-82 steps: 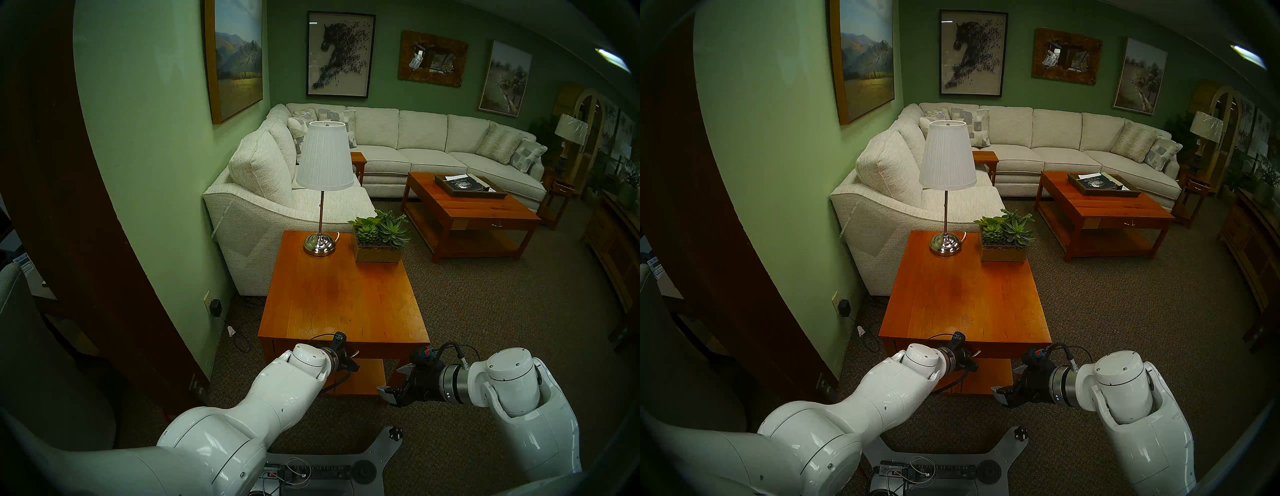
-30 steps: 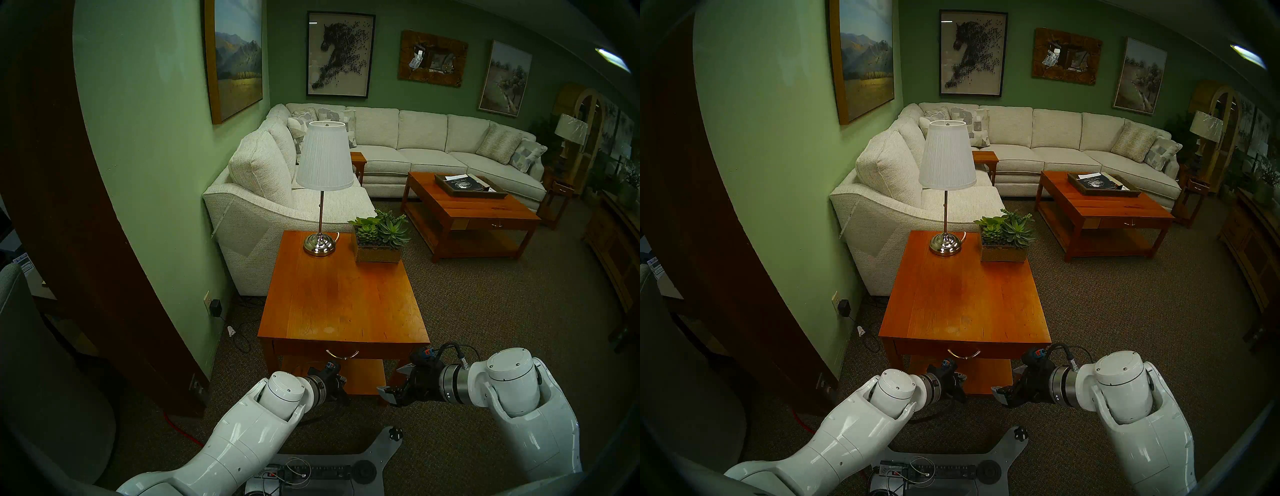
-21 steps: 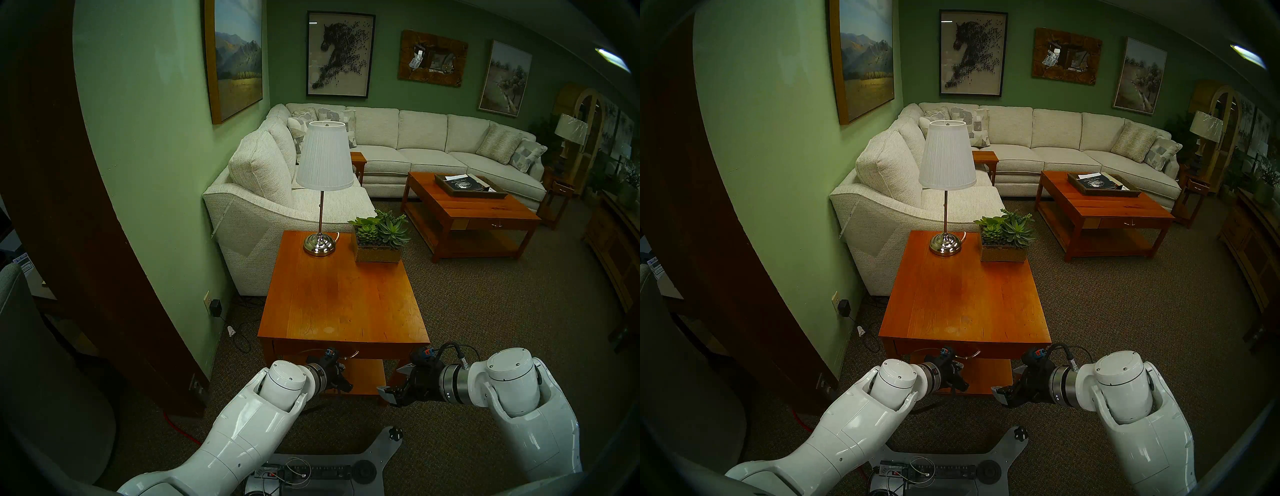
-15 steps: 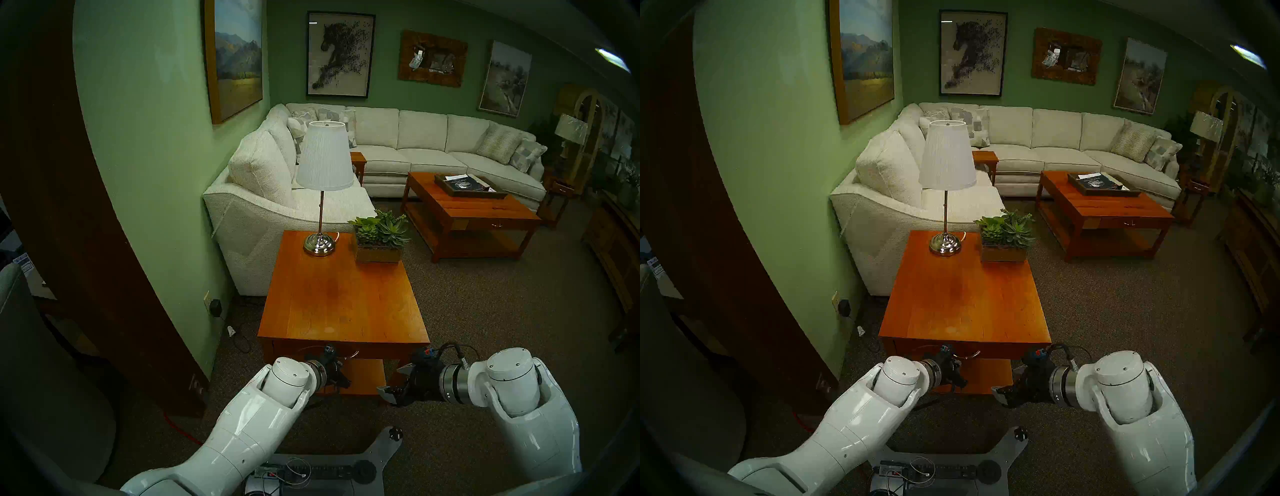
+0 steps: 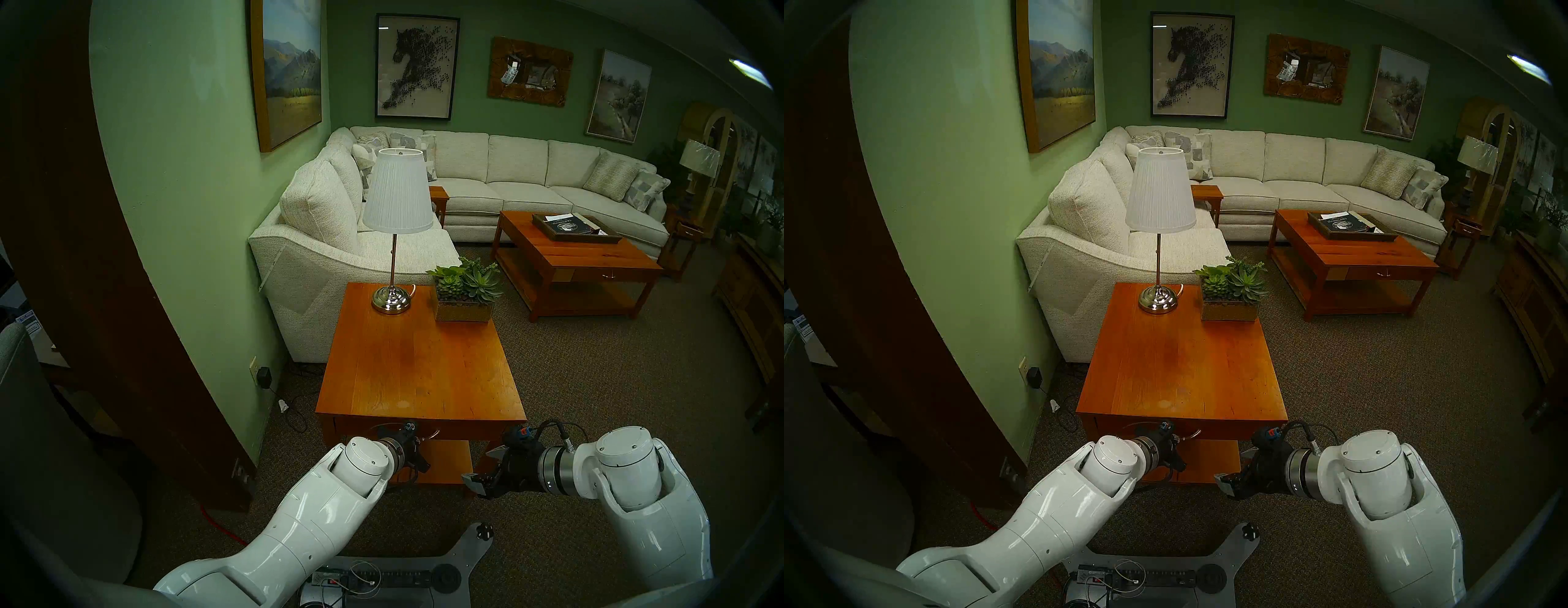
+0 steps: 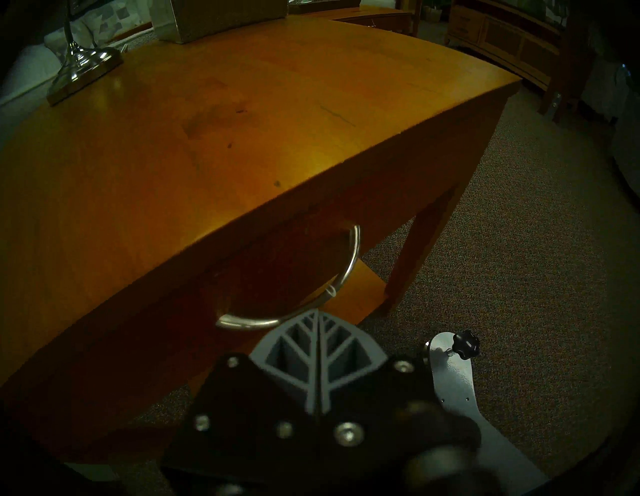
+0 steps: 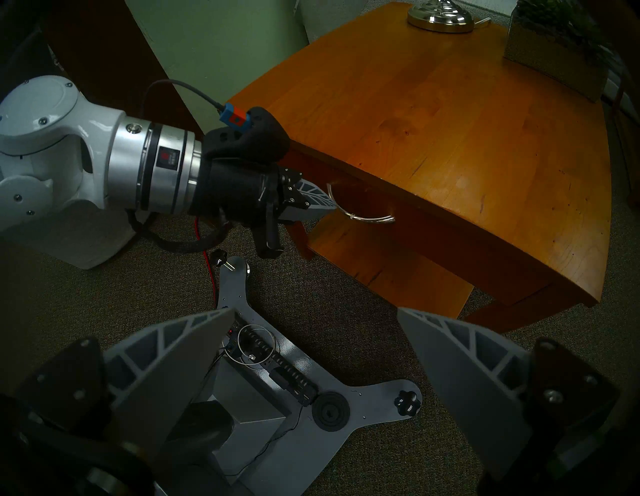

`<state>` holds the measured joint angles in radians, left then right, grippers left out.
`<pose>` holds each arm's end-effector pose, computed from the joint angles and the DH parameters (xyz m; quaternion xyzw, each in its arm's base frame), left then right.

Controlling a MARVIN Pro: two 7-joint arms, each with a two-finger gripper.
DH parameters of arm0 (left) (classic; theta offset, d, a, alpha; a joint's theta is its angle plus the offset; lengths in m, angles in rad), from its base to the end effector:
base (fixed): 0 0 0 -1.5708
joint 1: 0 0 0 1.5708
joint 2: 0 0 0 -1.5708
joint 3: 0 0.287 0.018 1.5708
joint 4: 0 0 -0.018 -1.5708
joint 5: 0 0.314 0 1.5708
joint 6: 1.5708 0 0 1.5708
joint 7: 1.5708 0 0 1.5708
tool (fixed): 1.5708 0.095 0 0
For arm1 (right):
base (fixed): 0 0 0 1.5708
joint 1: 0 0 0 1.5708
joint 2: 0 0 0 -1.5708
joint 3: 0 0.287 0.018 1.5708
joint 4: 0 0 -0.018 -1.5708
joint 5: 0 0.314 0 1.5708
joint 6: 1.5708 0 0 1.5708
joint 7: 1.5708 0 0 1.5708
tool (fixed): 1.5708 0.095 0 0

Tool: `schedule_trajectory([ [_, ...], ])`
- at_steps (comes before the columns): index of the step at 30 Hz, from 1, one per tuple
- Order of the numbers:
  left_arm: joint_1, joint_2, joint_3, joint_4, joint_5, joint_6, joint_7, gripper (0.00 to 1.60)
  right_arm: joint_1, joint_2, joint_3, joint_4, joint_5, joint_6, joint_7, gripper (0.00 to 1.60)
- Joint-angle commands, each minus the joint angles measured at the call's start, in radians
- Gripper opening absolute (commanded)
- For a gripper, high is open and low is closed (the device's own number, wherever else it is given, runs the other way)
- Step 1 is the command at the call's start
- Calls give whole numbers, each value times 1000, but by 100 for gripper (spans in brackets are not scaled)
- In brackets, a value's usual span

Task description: Open the drawer, take out the contents and close the drawer

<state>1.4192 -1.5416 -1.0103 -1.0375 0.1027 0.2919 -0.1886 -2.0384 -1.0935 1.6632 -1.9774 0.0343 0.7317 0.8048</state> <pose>0.3594 -0.1787 -0.4889 0.8472 -0.3429 0.3893 0.1146 0.2525 -0.0599 -0.3427 -0.8941 -0.2790 -0.2931 0.1920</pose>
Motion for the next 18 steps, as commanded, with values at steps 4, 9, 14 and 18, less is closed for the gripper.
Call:
schedule_trajectory([
  [4,-94,-25,18,41,20,-61,-16,0,7,1,1,-27,2,-1,1,160],
  [9,-109,-32,34,85,36,-83,-16,0,7,1,1,-27,2,0,1,160],
  [14,-125,-47,38,129,45,-101,-9,0,7,1,1,-27,2,-1,1,160],
  [18,-134,-54,37,148,51,-114,-1,0,7,2,1,-26,3,-1,0,160],
])
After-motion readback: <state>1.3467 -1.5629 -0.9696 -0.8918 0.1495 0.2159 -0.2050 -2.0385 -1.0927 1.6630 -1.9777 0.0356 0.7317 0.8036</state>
